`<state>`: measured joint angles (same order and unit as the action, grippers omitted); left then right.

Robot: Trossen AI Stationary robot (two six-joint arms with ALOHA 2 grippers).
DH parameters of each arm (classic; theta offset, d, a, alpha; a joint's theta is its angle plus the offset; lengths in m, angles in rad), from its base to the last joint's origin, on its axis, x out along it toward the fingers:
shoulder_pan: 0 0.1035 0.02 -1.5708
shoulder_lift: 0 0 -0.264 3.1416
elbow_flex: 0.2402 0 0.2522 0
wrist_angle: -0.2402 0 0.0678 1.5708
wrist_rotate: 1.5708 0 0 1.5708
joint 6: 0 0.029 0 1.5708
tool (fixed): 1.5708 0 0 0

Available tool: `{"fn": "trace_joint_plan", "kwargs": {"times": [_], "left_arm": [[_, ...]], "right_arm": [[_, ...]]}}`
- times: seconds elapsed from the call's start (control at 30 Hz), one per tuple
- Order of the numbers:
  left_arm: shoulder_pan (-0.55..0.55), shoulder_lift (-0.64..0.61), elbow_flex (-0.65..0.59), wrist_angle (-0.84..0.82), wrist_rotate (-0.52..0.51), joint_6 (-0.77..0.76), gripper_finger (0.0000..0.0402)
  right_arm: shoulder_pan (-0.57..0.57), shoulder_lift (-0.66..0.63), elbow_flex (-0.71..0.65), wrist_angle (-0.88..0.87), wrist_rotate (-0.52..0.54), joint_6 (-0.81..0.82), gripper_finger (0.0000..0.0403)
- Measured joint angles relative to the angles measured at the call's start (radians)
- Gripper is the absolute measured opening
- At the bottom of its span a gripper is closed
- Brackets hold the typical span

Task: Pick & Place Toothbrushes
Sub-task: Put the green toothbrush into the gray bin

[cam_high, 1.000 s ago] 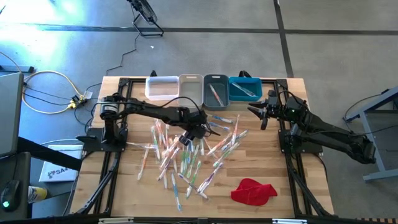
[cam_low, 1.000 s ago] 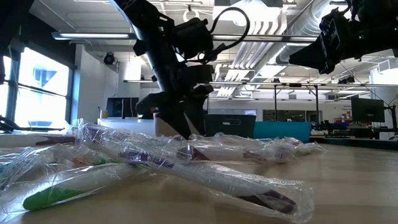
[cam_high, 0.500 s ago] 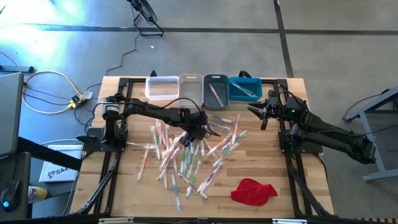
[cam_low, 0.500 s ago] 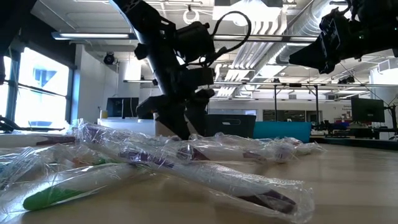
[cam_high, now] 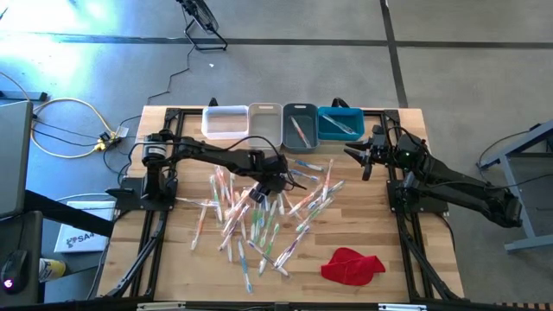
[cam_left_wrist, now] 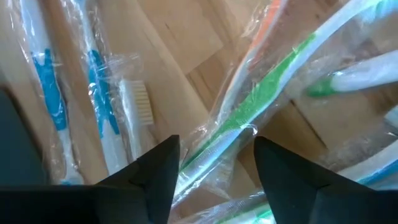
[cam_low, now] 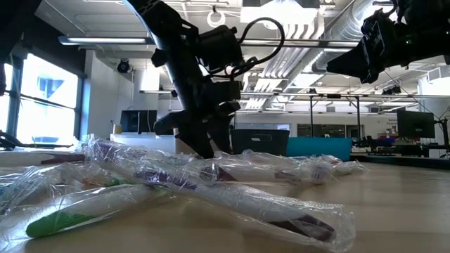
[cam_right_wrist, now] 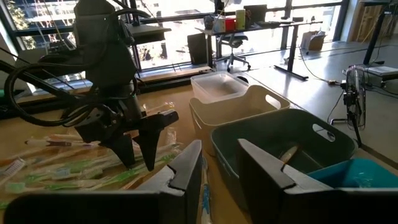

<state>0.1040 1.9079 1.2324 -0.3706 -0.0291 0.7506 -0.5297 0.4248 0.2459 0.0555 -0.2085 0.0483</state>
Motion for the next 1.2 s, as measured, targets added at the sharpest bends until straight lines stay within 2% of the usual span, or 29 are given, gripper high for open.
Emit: {"fn": "trace_joint_plan", "kwargs": {"times": [0.27, 0.47, 0.77, 1.0, 1.2], "left_arm": [[0.0, 0.0, 0.0, 0.001, 0.001, 0.0, 0.0118], [0.0, 0.0, 0.0, 0.001, 0.001, -0.002, 0.0081], [0.0, -0.002, 0.0, -0.02, -0.011, -0.004, 0.0057], [0.0, -0.017, 0.001, -0.071, -0.012, -0.061, 0.0048], [0.0, -0.025, 0.111, -0.214, -0.01, -0.159, 0.0033]], "right_arm": [[0.0, 0.0, 0.0, 0.0, 0.0, 0.0, 0.0093], [0.0, 0.0, 0.0, 0.0, 0.0, 0.0, 0.0093], [0.0, 0.0, 0.0, 0.0, 0.0, 0.0, 0.0093], [0.0, 0.0, 0.0, 0.0, 0.0, 0.0, 0.0093], [0.0, 0.0, 0.0, -0.001, 0.0, 0.0, 0.0093]]}}
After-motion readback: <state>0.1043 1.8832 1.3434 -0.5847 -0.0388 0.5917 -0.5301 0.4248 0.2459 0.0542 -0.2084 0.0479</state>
